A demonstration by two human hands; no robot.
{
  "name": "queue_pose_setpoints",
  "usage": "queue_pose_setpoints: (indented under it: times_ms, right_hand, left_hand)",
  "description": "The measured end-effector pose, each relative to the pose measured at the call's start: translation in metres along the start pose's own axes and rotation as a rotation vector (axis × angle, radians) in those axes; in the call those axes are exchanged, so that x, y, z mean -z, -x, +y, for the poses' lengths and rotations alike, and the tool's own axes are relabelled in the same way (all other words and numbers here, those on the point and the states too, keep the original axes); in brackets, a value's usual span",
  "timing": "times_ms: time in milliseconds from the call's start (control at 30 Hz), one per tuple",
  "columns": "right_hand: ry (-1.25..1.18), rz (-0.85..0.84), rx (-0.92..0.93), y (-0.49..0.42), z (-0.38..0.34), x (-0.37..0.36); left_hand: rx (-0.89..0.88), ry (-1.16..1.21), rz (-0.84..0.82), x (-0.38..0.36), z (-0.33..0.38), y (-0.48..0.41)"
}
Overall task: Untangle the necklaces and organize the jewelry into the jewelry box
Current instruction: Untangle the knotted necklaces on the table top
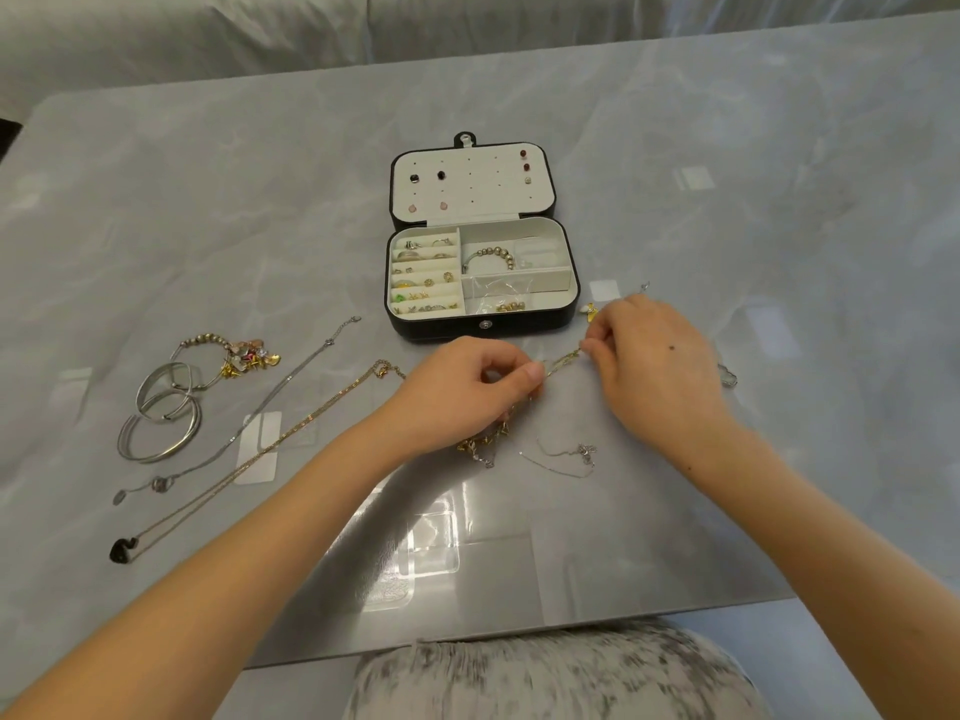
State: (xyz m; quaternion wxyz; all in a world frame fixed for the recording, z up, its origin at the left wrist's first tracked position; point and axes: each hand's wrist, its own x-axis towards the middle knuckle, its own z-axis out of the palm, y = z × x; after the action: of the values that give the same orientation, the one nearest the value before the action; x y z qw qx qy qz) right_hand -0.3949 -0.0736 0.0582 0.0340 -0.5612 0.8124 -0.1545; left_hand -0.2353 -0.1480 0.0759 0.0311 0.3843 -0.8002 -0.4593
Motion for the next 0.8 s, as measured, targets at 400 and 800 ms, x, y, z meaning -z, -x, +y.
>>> queue_pose_setpoints:
  times_ms: [400,800]
  right_hand:
    - [-0.098,-0.070,0.187,0.035,-0.004,0.001]
    - [-0.064,-0.384,0.128,0.062,-0.004,0.009]
  left_hand:
    - [-0.144,-0.277,0.186,-0.008,-0.030,0.033]
    - [-0.037,-0.287,0.161,0.001,-0.039,0.060]
